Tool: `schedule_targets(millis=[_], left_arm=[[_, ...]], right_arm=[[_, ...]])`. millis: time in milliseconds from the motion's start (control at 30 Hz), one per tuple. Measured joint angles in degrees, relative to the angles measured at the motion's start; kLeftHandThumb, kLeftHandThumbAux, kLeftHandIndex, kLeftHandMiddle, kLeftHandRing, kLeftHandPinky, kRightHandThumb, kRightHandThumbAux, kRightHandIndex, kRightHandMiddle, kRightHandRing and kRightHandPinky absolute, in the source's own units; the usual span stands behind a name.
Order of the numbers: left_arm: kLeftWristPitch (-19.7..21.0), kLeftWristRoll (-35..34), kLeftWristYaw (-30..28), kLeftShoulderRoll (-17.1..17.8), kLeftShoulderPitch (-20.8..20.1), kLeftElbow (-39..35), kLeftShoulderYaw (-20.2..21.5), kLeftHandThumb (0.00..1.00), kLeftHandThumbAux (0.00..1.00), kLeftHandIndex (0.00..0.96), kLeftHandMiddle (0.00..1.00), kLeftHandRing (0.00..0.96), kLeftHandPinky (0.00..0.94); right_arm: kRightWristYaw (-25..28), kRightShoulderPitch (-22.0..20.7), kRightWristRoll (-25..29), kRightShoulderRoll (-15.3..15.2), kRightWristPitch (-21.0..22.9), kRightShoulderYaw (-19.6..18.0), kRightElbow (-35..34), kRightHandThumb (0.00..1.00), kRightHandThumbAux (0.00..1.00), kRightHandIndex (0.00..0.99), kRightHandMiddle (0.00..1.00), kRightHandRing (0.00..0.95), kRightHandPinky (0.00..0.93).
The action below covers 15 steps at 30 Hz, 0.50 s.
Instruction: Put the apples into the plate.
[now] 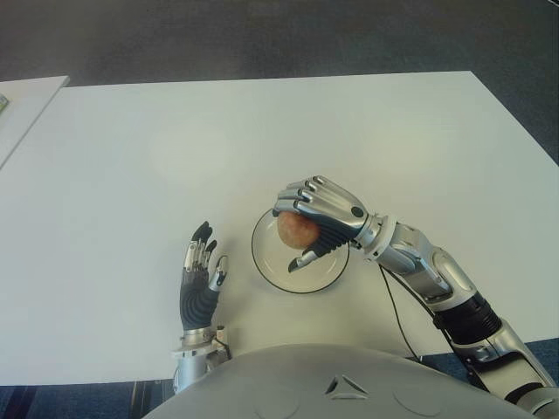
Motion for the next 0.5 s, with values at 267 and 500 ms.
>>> schedule_targets(millis=[267,500], left_arm=[[1.2,-0.3,0.0,-0.1,0.1,-1.1,-0.3,0.098,0.528,0.044,0.040,0.012,0.041],[3.2,-0.2,0.1,-0.1,0.5,-2.4,-0.5,0.092,0.521,0.043,0.041,0.013,0.052]], right_arm=[[-2.5,-0.2,-5.2,-0.8,-4.4,1.2,5.0,0.734,0.688,0.833,0.857,0.859,0.870],[-3.4,-0.2,-7.1,-1.2,-6.2,1.4,6.5,0.735,0.691,0.837,0.859,0.859,0.868]])
